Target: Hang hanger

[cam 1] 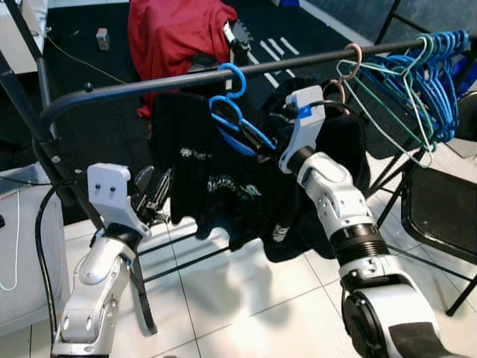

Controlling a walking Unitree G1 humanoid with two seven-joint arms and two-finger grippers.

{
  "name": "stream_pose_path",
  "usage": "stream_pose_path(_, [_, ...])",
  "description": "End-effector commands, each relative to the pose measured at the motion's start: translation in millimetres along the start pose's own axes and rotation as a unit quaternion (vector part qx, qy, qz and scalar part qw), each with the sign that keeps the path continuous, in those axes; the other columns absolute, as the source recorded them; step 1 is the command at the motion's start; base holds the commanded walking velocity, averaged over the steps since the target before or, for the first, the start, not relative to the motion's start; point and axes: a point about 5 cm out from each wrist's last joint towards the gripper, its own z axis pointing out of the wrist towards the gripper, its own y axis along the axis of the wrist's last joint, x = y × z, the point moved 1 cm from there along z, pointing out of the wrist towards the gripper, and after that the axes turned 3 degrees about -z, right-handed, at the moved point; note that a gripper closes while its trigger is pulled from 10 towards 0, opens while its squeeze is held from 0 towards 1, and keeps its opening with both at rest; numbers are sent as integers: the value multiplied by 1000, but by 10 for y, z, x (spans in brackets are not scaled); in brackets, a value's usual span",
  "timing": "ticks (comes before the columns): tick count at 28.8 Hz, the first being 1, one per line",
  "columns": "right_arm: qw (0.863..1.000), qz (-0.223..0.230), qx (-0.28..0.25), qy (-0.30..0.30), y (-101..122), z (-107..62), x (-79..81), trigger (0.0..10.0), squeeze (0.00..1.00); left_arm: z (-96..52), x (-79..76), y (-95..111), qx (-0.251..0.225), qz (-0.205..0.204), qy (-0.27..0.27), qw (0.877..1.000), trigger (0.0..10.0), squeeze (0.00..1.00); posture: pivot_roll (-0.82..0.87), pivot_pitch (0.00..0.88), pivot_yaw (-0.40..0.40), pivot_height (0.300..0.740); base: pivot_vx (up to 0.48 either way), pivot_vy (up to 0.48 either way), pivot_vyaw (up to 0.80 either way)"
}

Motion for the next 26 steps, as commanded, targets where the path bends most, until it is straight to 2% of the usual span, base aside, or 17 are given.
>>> stream_pose_path(1, [1000,-1,-10,8,57,27,15,10000,0,-14,9,-19,7,13,7,1000,10000,0,14,167,-46,740,0,0,0])
stream_pose_path(5, [1000,-4,-13,10,52,42,34,10000,0,-2,2,-20,6,10,9,1000,10000,0,13,169,-42,740,0,0,0])
stream_pose_path(15, [1000,1,-20,-16,63,59,-58,10000,0,80,33,1,1,16,8,1000,10000,0,3,179,-20,740,0,0,0])
stream_pose_path(26, [1000,-10,-29,-6,129,84,-63,10000,0,110,-1,-30,5,12,3,1000,10000,0,-16,165,-13,740,0,0,0])
